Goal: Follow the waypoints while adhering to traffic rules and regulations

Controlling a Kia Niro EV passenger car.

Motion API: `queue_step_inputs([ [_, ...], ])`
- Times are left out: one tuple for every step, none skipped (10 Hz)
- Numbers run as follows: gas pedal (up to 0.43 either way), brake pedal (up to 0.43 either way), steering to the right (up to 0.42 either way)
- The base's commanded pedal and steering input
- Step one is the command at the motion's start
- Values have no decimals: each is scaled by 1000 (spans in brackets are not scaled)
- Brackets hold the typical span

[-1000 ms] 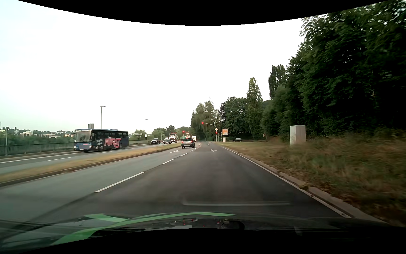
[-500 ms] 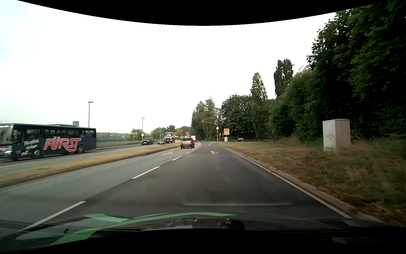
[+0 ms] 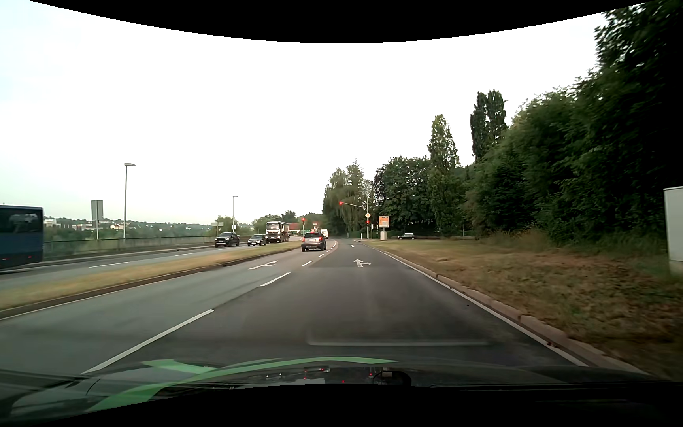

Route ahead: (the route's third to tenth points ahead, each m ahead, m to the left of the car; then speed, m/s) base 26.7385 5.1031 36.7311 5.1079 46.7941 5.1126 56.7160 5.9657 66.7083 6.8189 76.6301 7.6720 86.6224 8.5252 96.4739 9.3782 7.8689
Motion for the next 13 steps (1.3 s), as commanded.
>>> queue_step_inputs([
  [0, 0, -7],
  [0, 0, -7],
  [0, 0, -7],
  [0, 0, -8],
  [0, 0, -9],
  [0, 0, -9],
  [0, 0, -11],
  [0, 0, -11],
  [0, 0, -11],
  [0, 0, -11],
  [0, 0, -11],
  [0, 0, -11],
  [0, 0, -11],
])
